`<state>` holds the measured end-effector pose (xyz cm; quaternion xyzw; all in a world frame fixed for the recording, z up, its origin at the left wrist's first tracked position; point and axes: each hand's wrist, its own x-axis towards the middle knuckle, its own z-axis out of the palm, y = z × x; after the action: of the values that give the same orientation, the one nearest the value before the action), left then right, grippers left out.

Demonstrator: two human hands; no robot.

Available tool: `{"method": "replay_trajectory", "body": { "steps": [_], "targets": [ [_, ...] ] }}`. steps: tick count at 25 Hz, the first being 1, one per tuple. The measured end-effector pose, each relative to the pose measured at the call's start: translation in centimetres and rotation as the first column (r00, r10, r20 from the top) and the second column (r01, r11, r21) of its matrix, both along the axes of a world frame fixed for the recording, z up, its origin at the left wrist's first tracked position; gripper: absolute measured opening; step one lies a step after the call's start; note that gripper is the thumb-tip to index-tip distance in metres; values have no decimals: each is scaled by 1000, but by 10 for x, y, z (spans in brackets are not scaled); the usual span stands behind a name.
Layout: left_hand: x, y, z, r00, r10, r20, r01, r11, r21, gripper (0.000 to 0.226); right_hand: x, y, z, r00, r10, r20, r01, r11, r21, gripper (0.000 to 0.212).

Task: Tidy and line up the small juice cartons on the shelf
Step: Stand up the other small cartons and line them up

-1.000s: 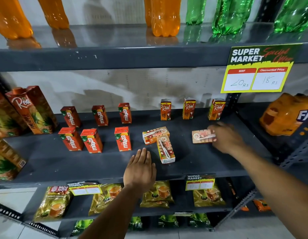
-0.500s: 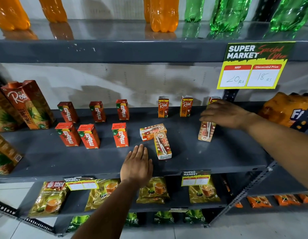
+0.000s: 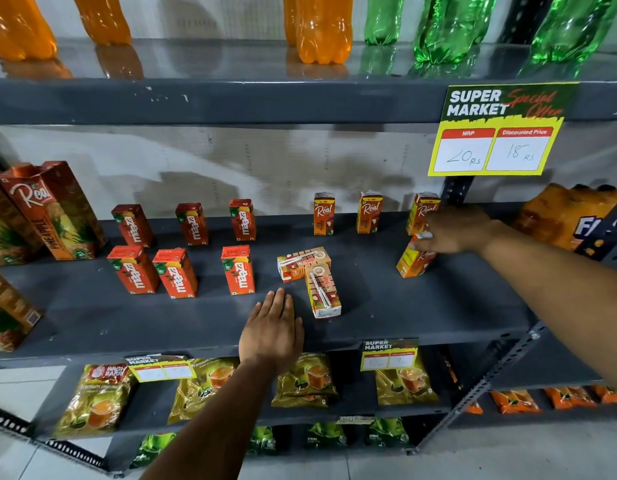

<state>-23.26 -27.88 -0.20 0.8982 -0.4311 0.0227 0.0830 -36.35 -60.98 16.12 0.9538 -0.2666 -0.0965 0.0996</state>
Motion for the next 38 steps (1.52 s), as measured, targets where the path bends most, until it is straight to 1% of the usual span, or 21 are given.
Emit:
{"method": "replay_trajectory", "body": {
  "steps": [3,6,8,9,10,11,12,14,15,17,19,21,24,26,28,31,32,33,35,36,38],
  "targets": [
    [0,0,0,1000,-2,-1,2,1000,-2,64,4,4,-10,994,-104,20,103,995,11,65],
    [0,1,-1,1000,-3,-5,3,1000,-4,63,4,11,-6,989,-148,28,147,989,29,72],
    [0,1,-1,1000,-2,-11,2,1000,-7,64,4,20,-1,980,-146,133,146,989,9,70],
    [0,1,-1,1000,-4,-12,4,1000,-10,64,4,29,0,966,-117,231,122,993,-6,69],
    [0,1,-1,1000,-7,-12,6,1000,-14,64,4,42,0,938,-88,336,85,996,25,69],
    [1,0,-2,1000,-8,-12,8,1000,-14,64,5,58,-4,902,-87,422,41,992,118,69],
    [1,0,-2,1000,-6,-11,5,1000,-14,64,5,78,-11,876,-117,467,-4,968,250,69],
    [1,1,-2,1000,-4,-7,4,1000,-7,64,6,122,-36,866,-189,462,-57,882,468,72],
    [1,1,-2,1000,-6,-10,6,1000,-2,64,6,143,-54,864,-214,455,-65,849,524,74],
    [1,1,-2,1000,-6,-14,6,1000,-3,66,7,177,-89,828,-300,474,-37,814,580,82],
    [1,1,-2,1000,-8,-11,8,1000,-12,69,15,197,-112,787,-358,503,39,841,539,90],
    [1,1,-2,1000,-26,-10,25,1000,-18,69,29,209,-122,781,-362,510,115,885,451,96],
    [1,3,-2,999,-37,-19,37,999,-17,69,43,215,-126,771,-402,493,194,887,420,108],
    [1,3,-2,999,-47,-17,46,999,-24,68,49,212,-126,772,-421,476,228,882,412,111],
    [2,3,-3,999,-47,-24,46,999,-24,64,56,209,-121,776,-460,432,269,860,434,101],
    [2,3,-2,999,-37,-24,36,999,-22,63,59,200,-112,810,-501,304,293,795,531,58],
    [3,3,-1,999,-42,-28,41,999,-21,63,57,195,-110,822,-501,272,286,776,563,48],
    [3,3,-1,999,-44,-31,44,999,-20,63,52,189,-108,826,-503,256,282,761,584,43],
    [3,3,-3,999,-42,-35,41,999,-21,64,41,178,-105,807,-520,281,271,748,606,39],
    [3,3,-3,999,-40,-37,40,999,-23,64,36,172,-104,780,-539,320,256,740,622,34],
    [4,2,-5,999,-39,-35,38,999,-26,65,31,159,-104,683,-596,422,208,712,670,26]
  ]
}}
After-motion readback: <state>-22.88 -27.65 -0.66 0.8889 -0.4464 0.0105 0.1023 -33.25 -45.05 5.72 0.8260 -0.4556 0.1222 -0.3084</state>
